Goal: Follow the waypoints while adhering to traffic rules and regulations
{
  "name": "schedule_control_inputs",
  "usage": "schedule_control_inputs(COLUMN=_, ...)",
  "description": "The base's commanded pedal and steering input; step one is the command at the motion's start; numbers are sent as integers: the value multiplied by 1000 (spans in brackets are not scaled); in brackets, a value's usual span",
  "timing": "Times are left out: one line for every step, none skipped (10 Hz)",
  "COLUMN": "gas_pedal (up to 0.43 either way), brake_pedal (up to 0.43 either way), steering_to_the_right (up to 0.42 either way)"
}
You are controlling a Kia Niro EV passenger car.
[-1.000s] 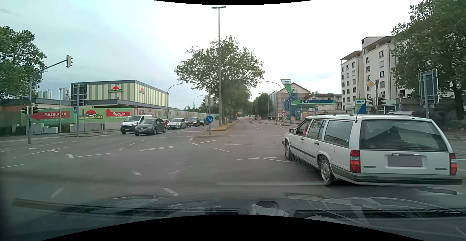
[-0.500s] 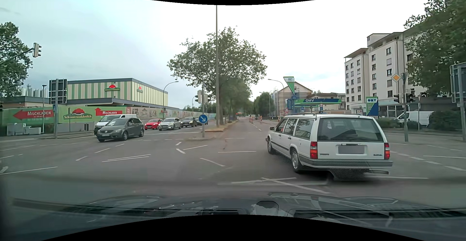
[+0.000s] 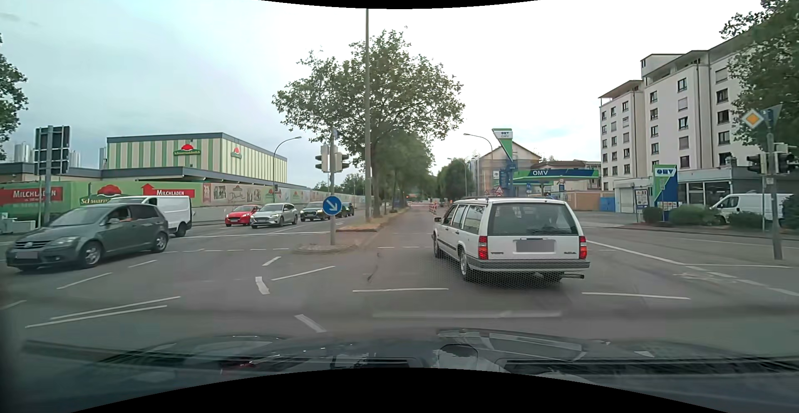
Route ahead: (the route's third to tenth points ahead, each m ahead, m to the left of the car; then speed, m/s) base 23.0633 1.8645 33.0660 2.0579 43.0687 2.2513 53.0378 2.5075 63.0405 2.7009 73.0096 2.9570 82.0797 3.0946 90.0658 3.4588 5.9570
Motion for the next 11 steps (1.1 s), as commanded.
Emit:
schedule_control_inputs(gas_pedal=118, brake_pedal=0, steering_to_the_right=-10)
schedule_control_inputs(gas_pedal=118, brake_pedal=0, steering_to_the_right=-10)
schedule_control_inputs(gas_pedal=118, brake_pedal=0, steering_to_the_right=-8)
schedule_control_inputs(gas_pedal=130, brake_pedal=0, steering_to_the_right=-7)
schedule_control_inputs(gas_pedal=130, brake_pedal=0, steering_to_the_right=-5)
schedule_control_inputs(gas_pedal=130, brake_pedal=0, steering_to_the_right=-4)
schedule_control_inputs(gas_pedal=130, brake_pedal=0, steering_to_the_right=-5)
schedule_control_inputs(gas_pedal=130, brake_pedal=0, steering_to_the_right=-4)
schedule_control_inputs(gas_pedal=130, brake_pedal=0, steering_to_the_right=-4)
schedule_control_inputs(gas_pedal=130, brake_pedal=0, steering_to_the_right=-4)
schedule_control_inputs(gas_pedal=138, brake_pedal=0, steering_to_the_right=-4)
